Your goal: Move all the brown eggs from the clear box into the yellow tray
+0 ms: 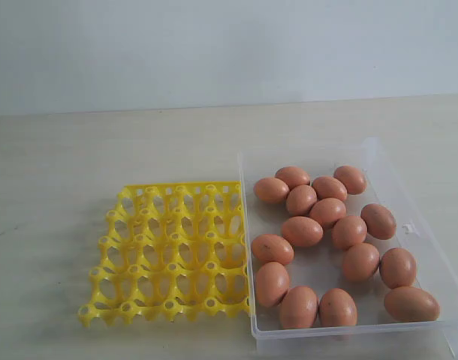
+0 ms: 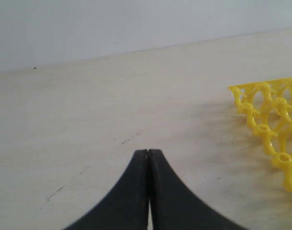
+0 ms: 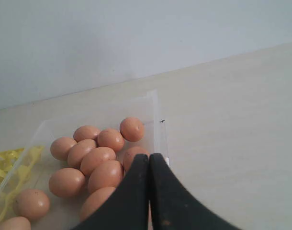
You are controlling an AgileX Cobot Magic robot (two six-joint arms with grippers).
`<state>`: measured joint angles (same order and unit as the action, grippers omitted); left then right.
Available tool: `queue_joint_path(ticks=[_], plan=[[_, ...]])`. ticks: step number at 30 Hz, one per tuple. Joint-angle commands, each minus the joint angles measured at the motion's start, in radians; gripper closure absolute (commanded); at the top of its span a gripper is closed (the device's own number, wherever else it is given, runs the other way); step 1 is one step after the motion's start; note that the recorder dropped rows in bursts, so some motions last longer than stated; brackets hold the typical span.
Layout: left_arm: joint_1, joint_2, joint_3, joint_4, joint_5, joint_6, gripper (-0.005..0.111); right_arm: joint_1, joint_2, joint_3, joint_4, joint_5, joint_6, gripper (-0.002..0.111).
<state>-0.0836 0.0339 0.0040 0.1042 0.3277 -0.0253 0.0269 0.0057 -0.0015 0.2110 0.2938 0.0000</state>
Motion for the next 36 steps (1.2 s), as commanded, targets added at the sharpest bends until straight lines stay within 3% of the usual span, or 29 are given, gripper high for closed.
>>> queue_joint_path(ticks=[1,24,29,36], plan=[[-0.007,0.002,-0.004,-0.007,-0.012,-0.004,0.107,-0.004,-0.006,0.002,-0.001,-0.004,0.000,0.108],[-0.007,0.002,-0.004,-0.007,-0.012,-0.004,0.107,-0.004,0.002,-0.003,-0.008,0.014,0.000,0.108],[-0.007,0.002,-0.004,-0.007,-0.012,-0.004,0.107,-0.004,0.163,-0.219,-0.013,0.213,0.017,0.108],[-0.007,0.002,-0.004,-0.007,-0.012,-0.004,0.107,-0.004,0.472,-0.591,-0.158,0.243,-0.083,0.108]])
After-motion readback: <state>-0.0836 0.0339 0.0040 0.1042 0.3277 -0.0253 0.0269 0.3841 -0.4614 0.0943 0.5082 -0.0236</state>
